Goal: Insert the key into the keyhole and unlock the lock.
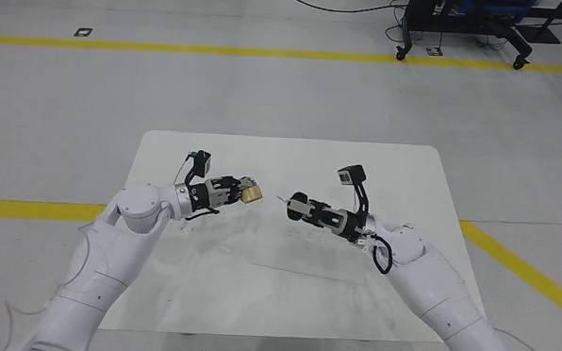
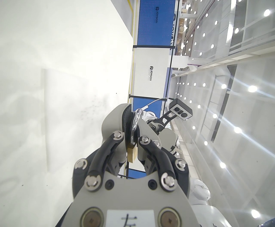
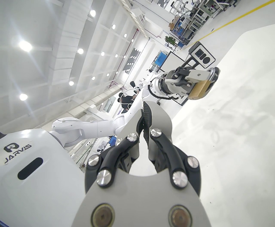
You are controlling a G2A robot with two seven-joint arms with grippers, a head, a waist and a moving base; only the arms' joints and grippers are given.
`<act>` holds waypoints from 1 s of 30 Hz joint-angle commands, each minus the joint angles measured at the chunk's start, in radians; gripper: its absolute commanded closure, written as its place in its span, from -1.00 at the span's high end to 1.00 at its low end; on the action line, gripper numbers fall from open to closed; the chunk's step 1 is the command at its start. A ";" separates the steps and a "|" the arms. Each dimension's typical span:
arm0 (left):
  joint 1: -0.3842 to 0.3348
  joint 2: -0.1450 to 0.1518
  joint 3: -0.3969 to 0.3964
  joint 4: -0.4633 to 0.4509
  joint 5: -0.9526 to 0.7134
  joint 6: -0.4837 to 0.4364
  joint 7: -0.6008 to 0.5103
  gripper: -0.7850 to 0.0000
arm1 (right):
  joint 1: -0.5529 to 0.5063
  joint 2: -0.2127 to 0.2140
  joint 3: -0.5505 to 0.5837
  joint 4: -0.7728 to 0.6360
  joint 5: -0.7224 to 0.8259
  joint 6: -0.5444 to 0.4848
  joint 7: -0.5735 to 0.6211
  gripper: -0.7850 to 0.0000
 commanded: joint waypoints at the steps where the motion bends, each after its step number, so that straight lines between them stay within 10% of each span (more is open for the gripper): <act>1: 0.004 0.003 0.014 -0.071 0.158 0.004 0.086 -1.00 | -0.002 -0.001 0.001 0.005 -0.008 0.022 -0.021 -1.00; 11: 0.060 0.005 -0.049 -0.119 0.049 0.087 0.143 -1.00 | -0.029 -0.015 -0.054 -0.171 -0.178 0.548 -0.211 -1.00; 30: 0.061 -0.002 -0.046 -0.114 0.045 0.087 0.139 -1.00 | -0.058 -0.052 -0.096 -0.210 -0.194 0.624 -0.380 -1.00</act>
